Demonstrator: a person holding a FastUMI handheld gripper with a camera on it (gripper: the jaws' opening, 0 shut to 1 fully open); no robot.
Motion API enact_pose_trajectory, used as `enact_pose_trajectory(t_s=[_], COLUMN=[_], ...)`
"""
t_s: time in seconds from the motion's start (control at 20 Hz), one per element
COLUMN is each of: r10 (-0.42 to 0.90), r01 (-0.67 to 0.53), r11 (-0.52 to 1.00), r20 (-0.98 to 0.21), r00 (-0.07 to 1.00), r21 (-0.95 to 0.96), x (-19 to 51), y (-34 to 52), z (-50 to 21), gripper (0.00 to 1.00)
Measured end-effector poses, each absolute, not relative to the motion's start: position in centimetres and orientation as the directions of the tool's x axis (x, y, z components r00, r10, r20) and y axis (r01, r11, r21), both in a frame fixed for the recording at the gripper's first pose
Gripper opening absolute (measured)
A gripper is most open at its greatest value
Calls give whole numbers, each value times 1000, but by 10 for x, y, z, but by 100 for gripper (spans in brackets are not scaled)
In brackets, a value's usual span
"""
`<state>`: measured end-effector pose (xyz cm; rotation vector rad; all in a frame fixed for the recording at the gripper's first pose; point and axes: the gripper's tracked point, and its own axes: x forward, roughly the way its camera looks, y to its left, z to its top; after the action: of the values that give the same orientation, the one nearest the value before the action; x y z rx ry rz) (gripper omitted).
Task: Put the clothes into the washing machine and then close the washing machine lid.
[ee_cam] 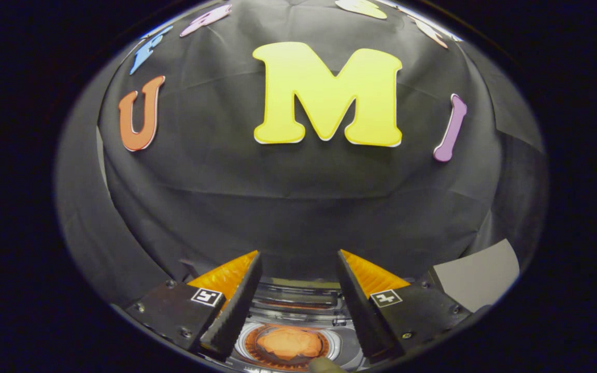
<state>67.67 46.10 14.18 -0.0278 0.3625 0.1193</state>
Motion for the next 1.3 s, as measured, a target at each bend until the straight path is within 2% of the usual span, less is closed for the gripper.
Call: enact_pose_trajectory(t_s=[0.55,0.65,0.8,1.3], r10=[43,42,37,76], r01=[-50,-44,-31,-72], r11=[999,999,999,997], r20=[-463,-437,-432,-336], r00=[885,898,901,939], r21=[-4,5,20,24], x=[720,722,719,690], y=[453,452,449,447], z=[85,82,80,79], gripper=[89,90,95,95])
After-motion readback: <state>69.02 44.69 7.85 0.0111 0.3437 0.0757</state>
